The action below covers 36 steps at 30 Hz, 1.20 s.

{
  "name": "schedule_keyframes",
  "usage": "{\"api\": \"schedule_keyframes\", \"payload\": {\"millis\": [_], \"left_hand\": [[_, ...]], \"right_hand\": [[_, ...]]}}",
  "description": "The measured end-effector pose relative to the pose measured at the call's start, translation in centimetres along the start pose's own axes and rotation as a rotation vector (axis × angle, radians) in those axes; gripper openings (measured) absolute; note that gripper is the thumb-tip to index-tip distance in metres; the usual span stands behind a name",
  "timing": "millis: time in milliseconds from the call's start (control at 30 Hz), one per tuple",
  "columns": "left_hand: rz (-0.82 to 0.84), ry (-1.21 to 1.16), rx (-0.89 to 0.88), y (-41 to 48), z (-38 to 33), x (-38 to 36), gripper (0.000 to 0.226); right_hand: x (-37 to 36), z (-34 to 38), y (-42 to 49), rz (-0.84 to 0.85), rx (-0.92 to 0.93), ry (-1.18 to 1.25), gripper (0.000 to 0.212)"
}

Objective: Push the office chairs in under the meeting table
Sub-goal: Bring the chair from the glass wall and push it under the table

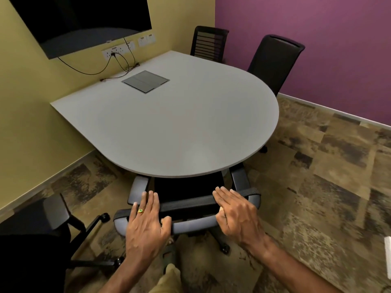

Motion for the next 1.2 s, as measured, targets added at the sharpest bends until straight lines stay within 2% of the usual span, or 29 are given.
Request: {"api": "schedule_keyframes", "payload": {"millis": [167, 567, 867, 1200], "left_hand": [[-0.050, -0.052, -0.007, 4.2, -1.2, 0.4, 0.093], [0.019, 0.051, -0.086, 19.3, 2.3, 2.1, 0.089], [0.066, 0.020, -0.182, 20.0, 2.4, 2.4, 0.082], [0.052, -0.027, -0.189, 20.1, 2.5, 2.3, 0.106]], "right_hand": [[0.4, -2.3, 4.7, -0.035, -0.007, -0.008, 0.053], [-2.0, -2.1, 15.9, -0.042, -0.077, -0.055, 0.038], [-2.5, -2.5, 16.4, -0.055, -0.095, -0.065, 0.052], [-1.8, -1.8, 16.2, -0.037, -0.137, -0.080, 0.059]]}}
Point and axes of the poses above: each hand's wrist, its own y-axis towards the middle knuckle, its own x-axis out of the back of the hand, z = x × y, the point moved 2 cm from there along y, towards the middle knuckle, and after that the axes turned 1 degree about x, right-handed, at the moved point
